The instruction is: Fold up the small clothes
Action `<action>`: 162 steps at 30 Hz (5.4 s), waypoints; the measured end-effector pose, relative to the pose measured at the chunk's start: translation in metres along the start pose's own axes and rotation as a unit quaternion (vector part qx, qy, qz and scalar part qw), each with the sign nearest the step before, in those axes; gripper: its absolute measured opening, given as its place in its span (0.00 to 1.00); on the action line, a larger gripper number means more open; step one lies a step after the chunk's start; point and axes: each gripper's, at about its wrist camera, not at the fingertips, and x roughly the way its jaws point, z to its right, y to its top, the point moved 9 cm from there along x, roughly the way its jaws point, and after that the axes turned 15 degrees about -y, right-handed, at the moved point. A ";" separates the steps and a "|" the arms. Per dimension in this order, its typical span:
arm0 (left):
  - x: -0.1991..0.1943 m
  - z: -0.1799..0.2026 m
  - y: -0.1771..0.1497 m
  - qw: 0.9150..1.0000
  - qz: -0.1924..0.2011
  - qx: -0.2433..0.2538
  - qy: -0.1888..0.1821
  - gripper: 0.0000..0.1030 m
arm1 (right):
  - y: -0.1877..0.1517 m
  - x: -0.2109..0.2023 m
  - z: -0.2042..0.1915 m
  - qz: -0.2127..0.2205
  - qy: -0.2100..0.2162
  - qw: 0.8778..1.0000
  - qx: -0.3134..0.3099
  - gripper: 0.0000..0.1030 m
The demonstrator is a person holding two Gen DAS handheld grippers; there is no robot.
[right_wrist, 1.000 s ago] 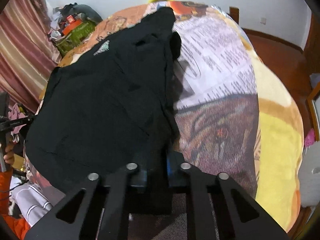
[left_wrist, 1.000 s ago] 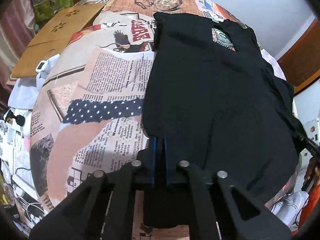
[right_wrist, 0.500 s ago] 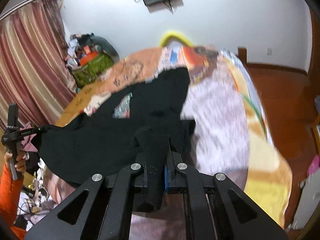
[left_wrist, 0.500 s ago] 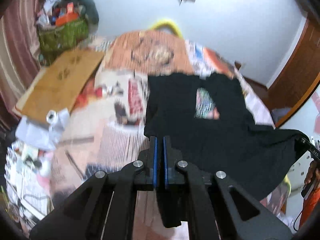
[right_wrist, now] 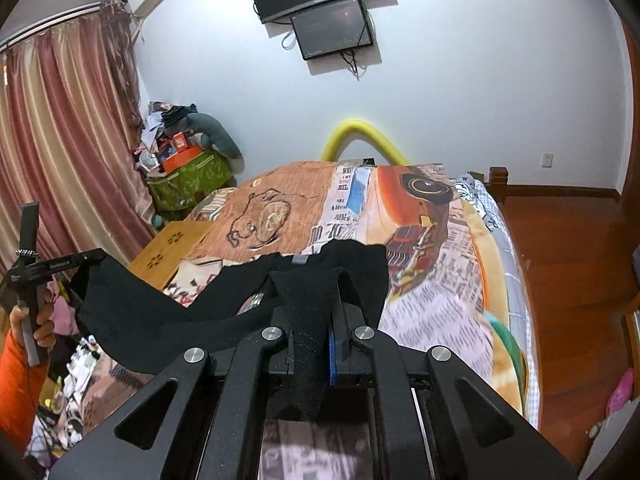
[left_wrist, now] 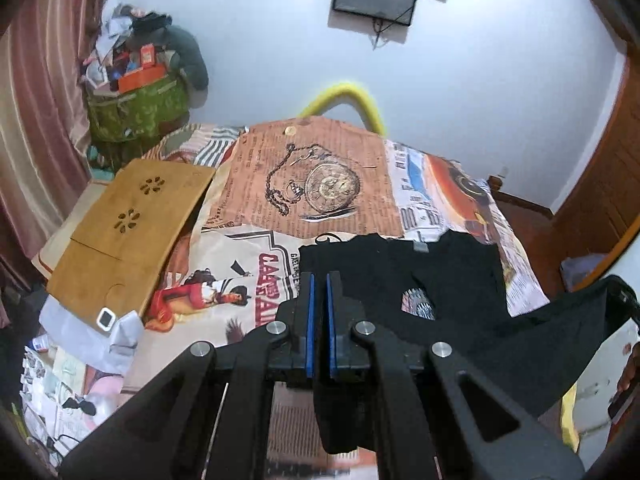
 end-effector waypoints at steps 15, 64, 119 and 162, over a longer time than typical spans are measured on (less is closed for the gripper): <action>0.187 -0.091 0.028 0.991 -0.100 -0.052 0.066 0.05 | 0.025 0.171 0.014 -0.098 -0.040 0.994 -0.002 0.05; 0.088 -0.044 -0.148 0.986 -0.167 -0.006 -0.008 0.03 | -0.118 0.079 0.022 -0.150 -0.025 0.988 -0.010 0.05; 0.182 -0.104 -0.088 0.980 -0.186 -0.060 0.033 0.56 | -0.058 0.132 0.032 -0.111 -0.087 0.987 -0.071 0.43; 0.127 -0.107 -0.092 0.988 -0.150 -0.037 0.029 0.56 | -0.168 0.105 0.028 -0.205 -0.055 0.977 0.036 0.53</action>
